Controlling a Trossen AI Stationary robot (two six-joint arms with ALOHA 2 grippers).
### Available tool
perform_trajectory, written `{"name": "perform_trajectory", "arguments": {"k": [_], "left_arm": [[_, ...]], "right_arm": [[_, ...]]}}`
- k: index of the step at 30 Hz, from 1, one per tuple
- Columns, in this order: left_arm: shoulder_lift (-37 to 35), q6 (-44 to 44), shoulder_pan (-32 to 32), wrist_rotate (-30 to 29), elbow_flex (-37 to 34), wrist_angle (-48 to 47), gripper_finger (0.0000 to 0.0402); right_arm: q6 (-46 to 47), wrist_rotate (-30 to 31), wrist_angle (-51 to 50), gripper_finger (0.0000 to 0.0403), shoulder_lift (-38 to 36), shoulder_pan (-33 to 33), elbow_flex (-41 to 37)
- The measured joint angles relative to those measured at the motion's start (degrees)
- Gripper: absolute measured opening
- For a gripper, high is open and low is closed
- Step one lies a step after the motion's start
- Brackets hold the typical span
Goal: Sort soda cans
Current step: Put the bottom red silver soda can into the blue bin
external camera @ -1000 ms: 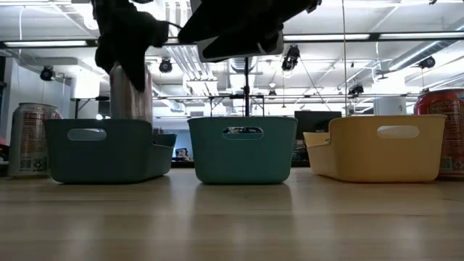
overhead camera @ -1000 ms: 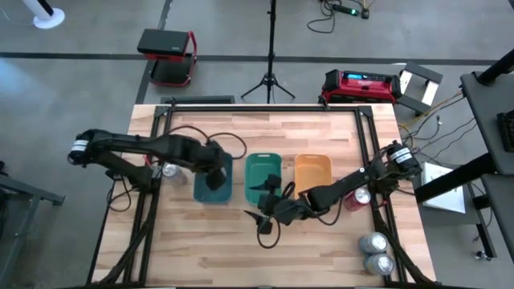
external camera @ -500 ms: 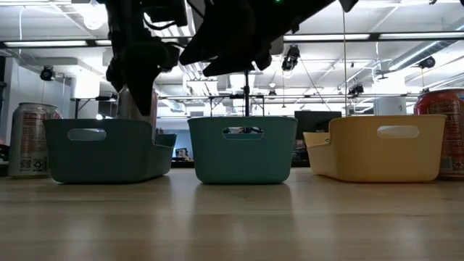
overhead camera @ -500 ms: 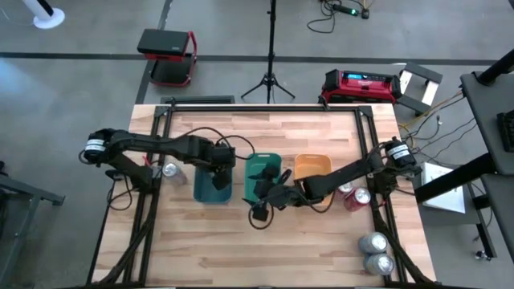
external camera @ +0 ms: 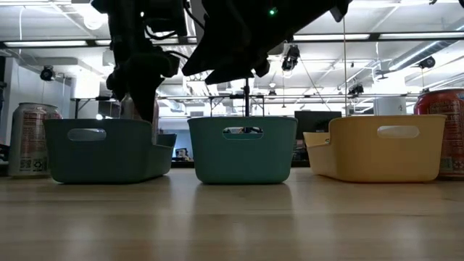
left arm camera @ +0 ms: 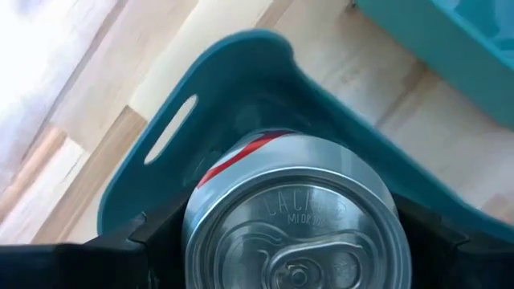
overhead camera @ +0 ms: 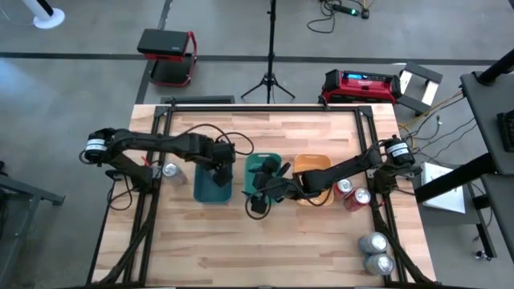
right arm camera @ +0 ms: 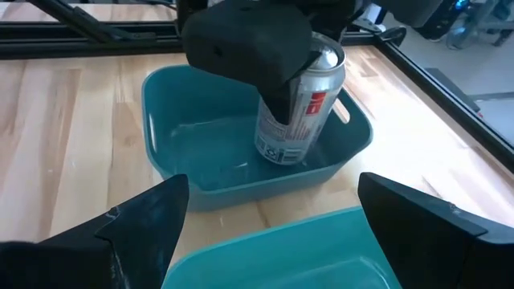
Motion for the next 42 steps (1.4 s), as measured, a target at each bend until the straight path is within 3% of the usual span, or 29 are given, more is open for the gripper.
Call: {"name": "perform_trajectory", "arguments": {"k": [8,18,42], "left_arm": [[-0.02,-0.96,1.76,0.1,-2.52,0.84,0.0289],[-0.02,-1.74,2.26,0.16,-2.45,3.03,0.0339],[-0.3,-0.39,2.3,-1.31,1.6,-5.91,0.0333]], "right_arm": [[0.76,0.0,-0.04,0.0359,0.0,-0.02,-0.78],[2.98,-0.04,-0.17,0.0359,0.0,0.1,-2.01],[4.39,-0.17,-1.31,0.0359,0.0,0.13,-2.27]]}}
